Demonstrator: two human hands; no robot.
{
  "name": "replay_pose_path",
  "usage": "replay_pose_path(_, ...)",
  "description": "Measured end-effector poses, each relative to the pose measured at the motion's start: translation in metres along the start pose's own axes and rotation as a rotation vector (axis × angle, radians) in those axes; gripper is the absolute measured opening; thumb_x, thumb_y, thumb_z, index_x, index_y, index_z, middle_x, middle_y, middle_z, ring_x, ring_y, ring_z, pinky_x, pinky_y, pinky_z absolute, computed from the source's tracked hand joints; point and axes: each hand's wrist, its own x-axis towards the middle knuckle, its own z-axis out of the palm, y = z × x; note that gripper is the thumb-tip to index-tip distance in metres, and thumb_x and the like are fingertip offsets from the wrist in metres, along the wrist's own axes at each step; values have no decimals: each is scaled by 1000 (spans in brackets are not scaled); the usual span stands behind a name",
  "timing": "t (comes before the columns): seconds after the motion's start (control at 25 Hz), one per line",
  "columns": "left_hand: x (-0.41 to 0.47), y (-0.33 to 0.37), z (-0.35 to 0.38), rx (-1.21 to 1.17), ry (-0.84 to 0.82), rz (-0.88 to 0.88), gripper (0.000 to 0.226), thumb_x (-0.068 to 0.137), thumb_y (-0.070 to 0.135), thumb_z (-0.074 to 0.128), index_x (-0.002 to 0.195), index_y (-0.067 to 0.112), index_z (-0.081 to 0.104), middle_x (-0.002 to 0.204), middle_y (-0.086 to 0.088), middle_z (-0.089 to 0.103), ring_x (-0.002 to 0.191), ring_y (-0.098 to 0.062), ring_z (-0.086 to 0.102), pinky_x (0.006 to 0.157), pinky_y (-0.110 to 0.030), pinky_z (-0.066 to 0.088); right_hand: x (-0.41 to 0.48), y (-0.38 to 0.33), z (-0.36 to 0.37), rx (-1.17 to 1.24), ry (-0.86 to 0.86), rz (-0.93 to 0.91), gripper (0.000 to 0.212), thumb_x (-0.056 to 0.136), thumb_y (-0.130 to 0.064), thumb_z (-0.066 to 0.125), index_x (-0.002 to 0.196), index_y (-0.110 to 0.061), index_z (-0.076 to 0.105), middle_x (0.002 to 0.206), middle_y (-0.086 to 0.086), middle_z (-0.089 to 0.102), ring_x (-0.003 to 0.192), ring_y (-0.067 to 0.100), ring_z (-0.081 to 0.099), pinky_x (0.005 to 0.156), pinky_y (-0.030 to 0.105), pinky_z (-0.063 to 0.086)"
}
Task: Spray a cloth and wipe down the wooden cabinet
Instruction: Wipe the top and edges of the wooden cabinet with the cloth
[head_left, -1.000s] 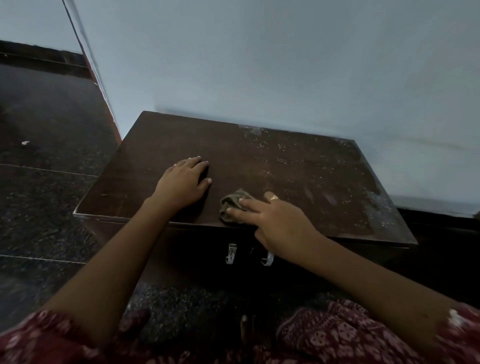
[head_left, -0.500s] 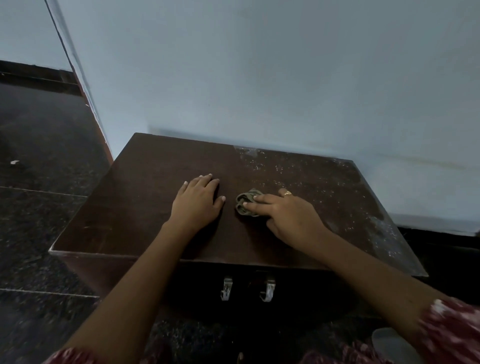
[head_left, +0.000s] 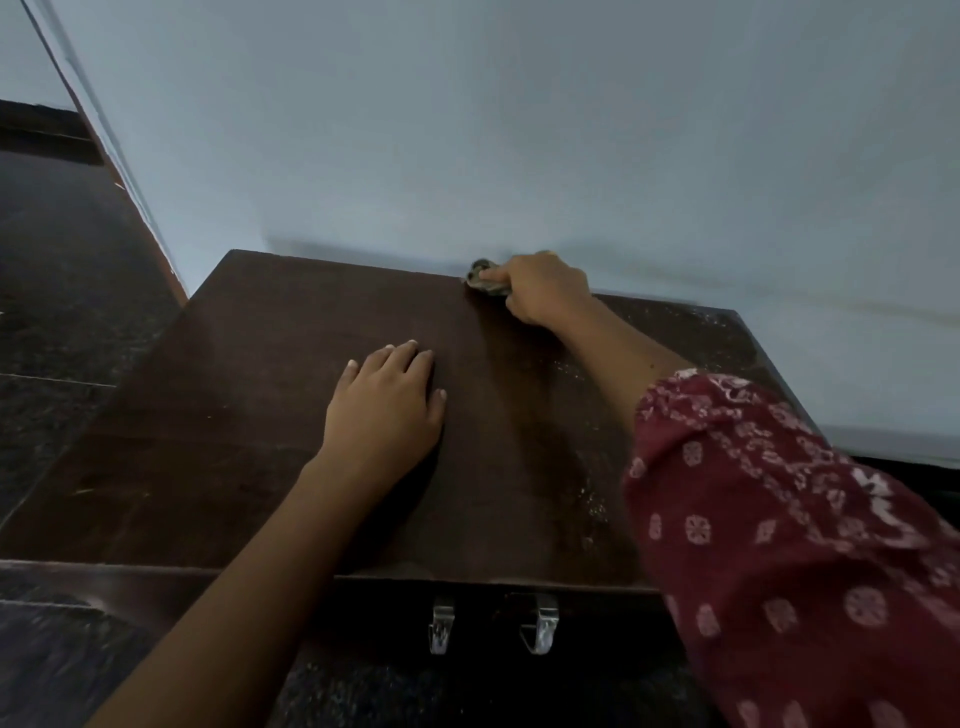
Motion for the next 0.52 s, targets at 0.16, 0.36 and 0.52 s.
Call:
replay_pose_path(0.16,0,-1,0,-10,-4,3,53,97,37,36,146,20,26,157,-1,23,146,-21,18,119,-45,15,-18,10,2,-2,-7,10,51,94,-11,44,135,-41,42,136,10,51,122,31,46,90,40,45)
replay_pose_path(0.36,-2,-5,-5,21,-82,39,59,96,43,36,148,20,21,159,-2,16,148,-21,12,119,-46,11,-96,10,6,-24,-8,4,52,94,-12,41,137,-41,38,141,4,47,129,29,39,87,41,48)
replay_pose_path(0.52,-18,-2,-6,45,-250,130,82,87,65,28,150,20,1,161,0,-4,148,-15,-5,120,-44,-4,-170,2,3,-34,-34,-66,57,93,-11,40,141,-39,31,151,-7,35,137,29,28,94,43,46)
